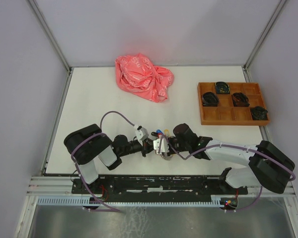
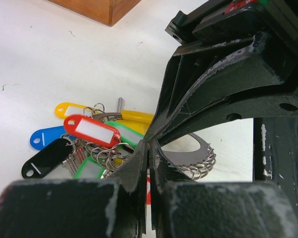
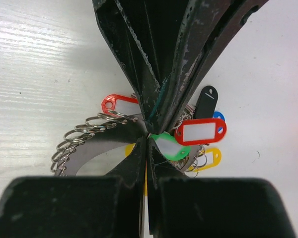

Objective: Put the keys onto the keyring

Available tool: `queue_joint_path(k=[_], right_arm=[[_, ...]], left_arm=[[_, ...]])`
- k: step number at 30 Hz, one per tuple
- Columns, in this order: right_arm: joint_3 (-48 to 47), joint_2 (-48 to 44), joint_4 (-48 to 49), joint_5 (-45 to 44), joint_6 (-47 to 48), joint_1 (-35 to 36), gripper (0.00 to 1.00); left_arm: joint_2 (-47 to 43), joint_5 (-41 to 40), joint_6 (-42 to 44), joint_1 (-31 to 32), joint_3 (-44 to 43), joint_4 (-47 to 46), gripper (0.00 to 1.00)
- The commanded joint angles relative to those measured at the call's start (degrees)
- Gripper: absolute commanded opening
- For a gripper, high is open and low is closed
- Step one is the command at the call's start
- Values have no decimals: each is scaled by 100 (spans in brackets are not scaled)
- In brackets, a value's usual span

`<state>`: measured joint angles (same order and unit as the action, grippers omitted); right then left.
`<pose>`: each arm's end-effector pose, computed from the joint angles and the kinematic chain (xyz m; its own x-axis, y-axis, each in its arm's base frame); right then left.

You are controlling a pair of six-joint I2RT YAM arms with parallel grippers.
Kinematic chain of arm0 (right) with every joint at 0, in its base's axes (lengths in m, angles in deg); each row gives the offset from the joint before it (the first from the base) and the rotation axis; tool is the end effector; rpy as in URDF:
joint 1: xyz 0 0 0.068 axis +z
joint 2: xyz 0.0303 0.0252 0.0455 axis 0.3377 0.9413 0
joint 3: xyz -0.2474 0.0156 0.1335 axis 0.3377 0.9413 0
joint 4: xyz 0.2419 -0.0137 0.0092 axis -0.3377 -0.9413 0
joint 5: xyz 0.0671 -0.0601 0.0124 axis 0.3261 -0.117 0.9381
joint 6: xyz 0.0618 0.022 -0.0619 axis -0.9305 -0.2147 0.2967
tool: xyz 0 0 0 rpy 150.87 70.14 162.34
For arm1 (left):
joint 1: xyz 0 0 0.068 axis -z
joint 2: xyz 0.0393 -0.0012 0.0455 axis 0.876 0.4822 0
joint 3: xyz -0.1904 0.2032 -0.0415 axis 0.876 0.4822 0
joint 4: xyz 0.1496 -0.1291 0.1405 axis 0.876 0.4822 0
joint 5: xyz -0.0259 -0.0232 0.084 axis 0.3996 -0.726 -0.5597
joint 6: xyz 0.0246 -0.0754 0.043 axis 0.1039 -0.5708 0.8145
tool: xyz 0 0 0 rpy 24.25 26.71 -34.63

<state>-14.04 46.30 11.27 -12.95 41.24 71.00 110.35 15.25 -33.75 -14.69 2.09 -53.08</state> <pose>0.1473 0.2236 0.1624 0.2883 -0.6580 -0.6956 -0.9355 -0.0386 -0.3513 0.1676 -0.2275 0.1474 -0.2021 -0.0094 -0.9793 0.9316 0.3066 -0.1952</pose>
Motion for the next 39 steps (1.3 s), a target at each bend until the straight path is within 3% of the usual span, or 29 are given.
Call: queue_joint_path(k=[1, 10, 19, 31, 39], right_arm=[[-198, -221, -188, -117, 49, -11, 1], [-430, -337, -639, -88, 390, -11, 1], [-606, -221, -838, 142, 615, -12, 1], [-706, -115, -942, 250, 676, -11, 1], [-787, -87, -987, 261, 698, -16, 1]], left_arm=[[-203, 70, -112, 37, 54, -1229, 4], [-7, 310, 130, 37, 147, -1225, 19], [314, 700, 126, 37, -2, -1226, 26], [527, 795, -8, 41, -247, -1228, 26], [675, 744, -80, 37, -278, -1228, 19]])
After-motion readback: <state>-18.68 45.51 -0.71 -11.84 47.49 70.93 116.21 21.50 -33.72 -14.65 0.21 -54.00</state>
